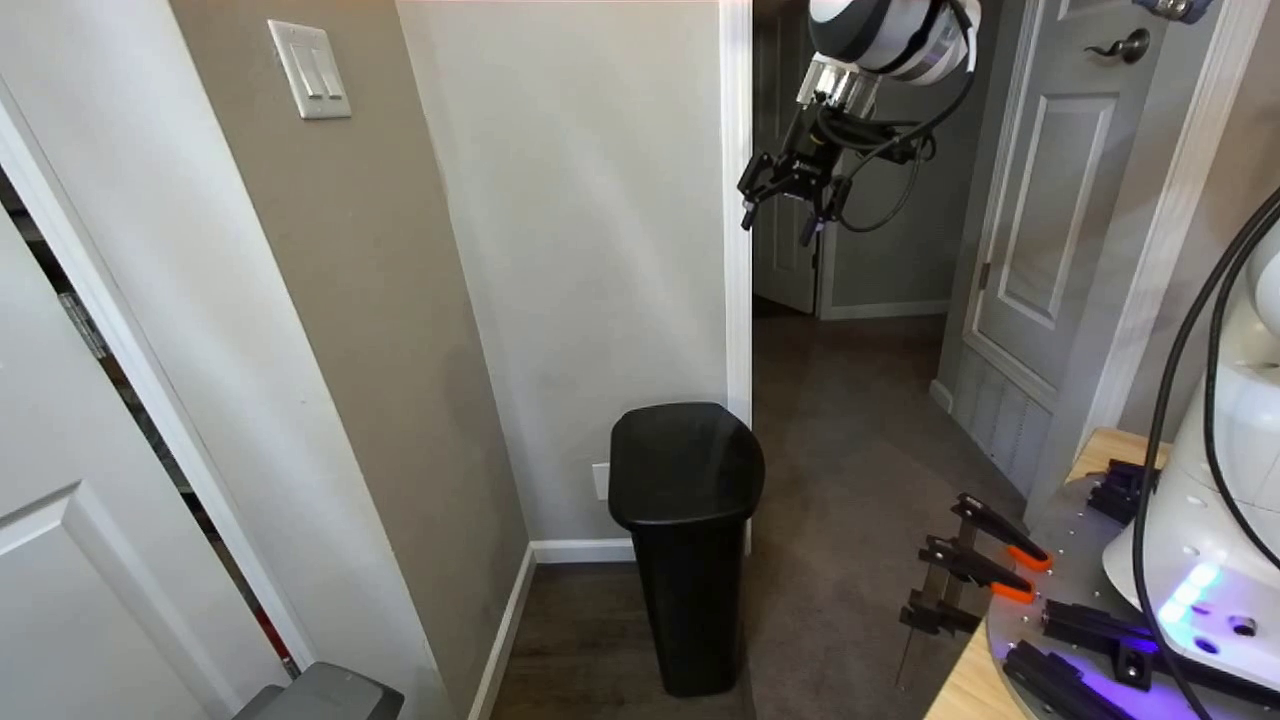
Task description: Open the lid of the black bin
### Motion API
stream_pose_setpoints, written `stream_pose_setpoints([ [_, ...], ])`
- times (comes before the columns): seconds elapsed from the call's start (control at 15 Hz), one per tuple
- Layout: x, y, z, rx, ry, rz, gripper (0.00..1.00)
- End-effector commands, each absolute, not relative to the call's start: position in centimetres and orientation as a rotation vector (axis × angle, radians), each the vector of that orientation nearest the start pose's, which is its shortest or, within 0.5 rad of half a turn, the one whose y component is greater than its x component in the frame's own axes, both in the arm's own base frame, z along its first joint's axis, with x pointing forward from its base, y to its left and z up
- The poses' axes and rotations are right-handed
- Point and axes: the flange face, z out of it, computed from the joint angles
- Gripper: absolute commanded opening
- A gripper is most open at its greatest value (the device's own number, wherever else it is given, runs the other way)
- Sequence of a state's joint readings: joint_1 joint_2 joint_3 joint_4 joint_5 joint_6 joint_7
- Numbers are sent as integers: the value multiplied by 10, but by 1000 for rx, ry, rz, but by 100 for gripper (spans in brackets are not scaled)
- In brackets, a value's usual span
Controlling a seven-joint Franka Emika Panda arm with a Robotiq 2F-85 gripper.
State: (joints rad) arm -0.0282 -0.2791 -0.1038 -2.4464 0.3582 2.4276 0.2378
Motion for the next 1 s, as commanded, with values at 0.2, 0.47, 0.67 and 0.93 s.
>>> stream_pose_setpoints([
  [0.2,465,-61,431,-2683,846,-335,100],
  [0.47,465,-61,431,-2683,846,-335,100],
  [0.67,465,-61,431,-2683,846,-335,100],
  [0.93,485,-87,417,-2614,843,-285,100],
])
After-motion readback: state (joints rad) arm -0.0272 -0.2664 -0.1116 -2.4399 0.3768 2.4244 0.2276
